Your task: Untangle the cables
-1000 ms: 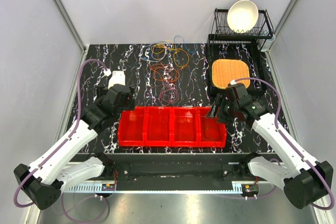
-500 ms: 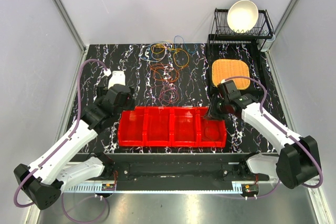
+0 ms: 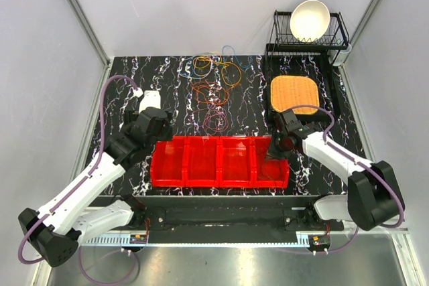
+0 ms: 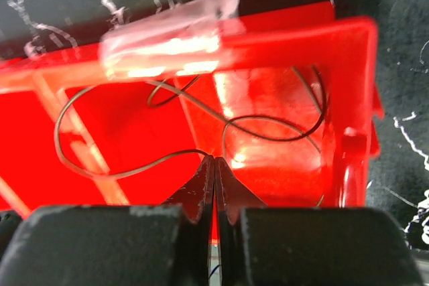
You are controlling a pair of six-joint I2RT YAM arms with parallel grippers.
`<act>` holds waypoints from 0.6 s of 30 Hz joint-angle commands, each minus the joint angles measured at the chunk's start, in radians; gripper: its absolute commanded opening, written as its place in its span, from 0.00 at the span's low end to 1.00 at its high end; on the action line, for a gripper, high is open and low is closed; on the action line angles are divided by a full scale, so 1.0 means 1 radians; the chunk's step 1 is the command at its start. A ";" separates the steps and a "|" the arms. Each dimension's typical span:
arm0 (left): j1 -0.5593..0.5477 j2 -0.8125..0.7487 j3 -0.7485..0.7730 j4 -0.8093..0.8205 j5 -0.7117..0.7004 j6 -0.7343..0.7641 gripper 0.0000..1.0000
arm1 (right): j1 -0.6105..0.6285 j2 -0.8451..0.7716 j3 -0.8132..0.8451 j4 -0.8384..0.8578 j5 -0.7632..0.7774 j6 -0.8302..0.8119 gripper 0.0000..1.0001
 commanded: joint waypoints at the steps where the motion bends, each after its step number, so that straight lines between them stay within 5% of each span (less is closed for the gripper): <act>1: -0.003 0.002 0.026 0.020 0.014 0.010 0.96 | -0.002 0.055 -0.015 0.044 0.051 0.010 0.01; 18: -0.005 0.011 0.026 0.019 0.021 0.012 0.96 | -0.002 0.084 -0.008 0.029 0.187 0.016 0.00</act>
